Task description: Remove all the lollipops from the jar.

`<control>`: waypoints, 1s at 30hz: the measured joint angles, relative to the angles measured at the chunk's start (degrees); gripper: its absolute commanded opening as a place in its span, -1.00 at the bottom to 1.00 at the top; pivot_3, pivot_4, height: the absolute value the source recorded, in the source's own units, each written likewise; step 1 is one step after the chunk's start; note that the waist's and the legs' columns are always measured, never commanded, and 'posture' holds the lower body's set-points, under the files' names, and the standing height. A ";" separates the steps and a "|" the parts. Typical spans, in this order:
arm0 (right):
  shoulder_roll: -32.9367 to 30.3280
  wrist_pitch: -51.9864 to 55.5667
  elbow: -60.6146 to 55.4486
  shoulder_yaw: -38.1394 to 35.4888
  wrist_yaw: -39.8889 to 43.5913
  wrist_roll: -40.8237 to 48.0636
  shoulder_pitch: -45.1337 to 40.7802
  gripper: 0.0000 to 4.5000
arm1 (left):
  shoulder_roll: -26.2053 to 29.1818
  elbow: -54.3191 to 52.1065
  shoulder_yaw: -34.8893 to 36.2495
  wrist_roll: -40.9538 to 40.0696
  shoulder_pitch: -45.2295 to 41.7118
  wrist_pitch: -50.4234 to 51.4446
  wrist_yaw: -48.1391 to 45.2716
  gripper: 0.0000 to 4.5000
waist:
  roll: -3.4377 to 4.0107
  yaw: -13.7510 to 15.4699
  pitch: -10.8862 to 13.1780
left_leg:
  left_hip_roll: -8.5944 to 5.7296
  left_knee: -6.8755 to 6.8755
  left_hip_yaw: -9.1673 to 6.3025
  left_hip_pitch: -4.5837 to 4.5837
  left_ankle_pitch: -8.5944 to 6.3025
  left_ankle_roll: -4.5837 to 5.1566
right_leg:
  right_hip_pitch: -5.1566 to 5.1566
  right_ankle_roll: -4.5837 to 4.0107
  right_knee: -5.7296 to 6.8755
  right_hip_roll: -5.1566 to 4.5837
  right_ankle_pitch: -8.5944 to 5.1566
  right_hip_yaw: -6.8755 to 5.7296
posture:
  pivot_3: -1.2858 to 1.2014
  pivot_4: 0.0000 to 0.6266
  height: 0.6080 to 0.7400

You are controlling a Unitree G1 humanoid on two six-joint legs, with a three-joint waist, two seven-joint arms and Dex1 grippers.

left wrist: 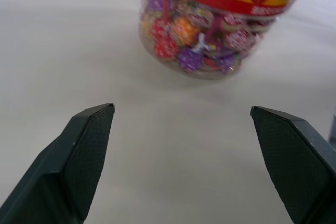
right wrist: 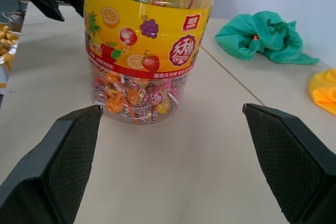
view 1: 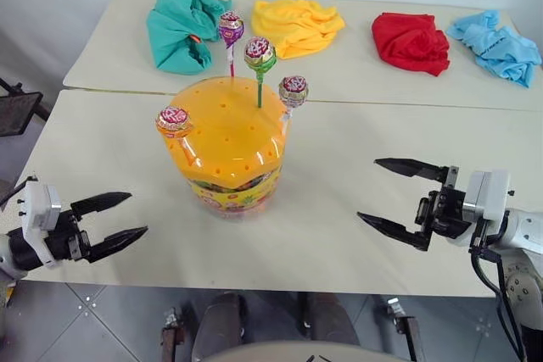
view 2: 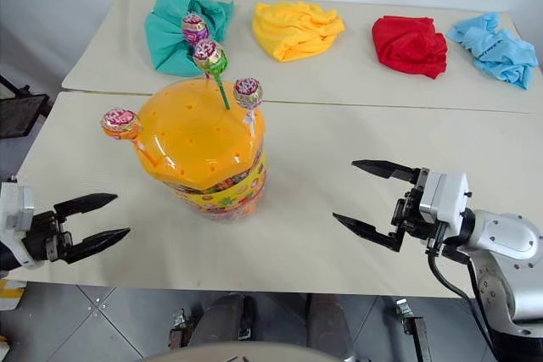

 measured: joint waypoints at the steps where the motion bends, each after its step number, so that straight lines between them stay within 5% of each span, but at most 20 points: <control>1: 0.14 -0.03 0.03 0.42 0.60 0.30 -0.79 1.00 | -0.27 -0.16 0.86 0.00 -0.08 -0.55 0.20 0.95 | 0.00 0.08 0.00 | -0.01 0.00 0.00 0.02 0.00 0.00 | 0.01 0.00 -0.03 -0.03 0.00 -0.03 | 0.03 -0.52 1.00; 6: 1.99 0.57 -0.05 2.21 1.33 2.94 -3.07 1.00 | -0.87 -2.20 1.94 -1.48 -0.42 -0.26 1.40 0.95 | -0.01 0.11 0.00 | -0.04 0.00 -0.01 0.02 -0.03 0.05 | 0.04 0.00 0.00 -0.10 0.00 -0.13 | 0.03 -0.52 1.00; 14: 4.81 5.20 -9.13 1.88 -3.51 17.60 -10.18 1.00 | 7.20 -12.80 13.98 -24.51 -7.05 17.44 2.16 0.95 | 0.08 -0.33 0.03 | -0.11 0.00 -0.24 0.00 -0.04 -0.02 | 0.03 -0.04 0.16 -0.28 -0.02 -0.37 | 0.03 -0.52 1.00; 24: 6.20 4.98 -12.52 3.69 -0.39 20.96 -10.13 1.00 | 2.19 -18.91 -1.53 -27.55 -25.24 18.81 8.78 0.95 | 0.07 -0.07 0.03 | -0.11 0.05 -0.26 0.01 -0.03 -0.03 | 0.10 -0.03 0.14 -0.16 -0.01 -0.46 | 0.03 -0.52 1.00; 30: 7.67 3.92 -13.42 3.94 -3.30 19.96 -10.78 1.00 | 0.75 -19.43 -5.31 -28.86 -26.85 20.58 9.67 0.31 | 0.07 -0.58 0.03 | -0.08 0.05 -0.26 0.00 -0.01 -0.05 | 0.07 -0.03 0.15 -0.13 -0.02 -0.46 | 0.03 -0.52 1.00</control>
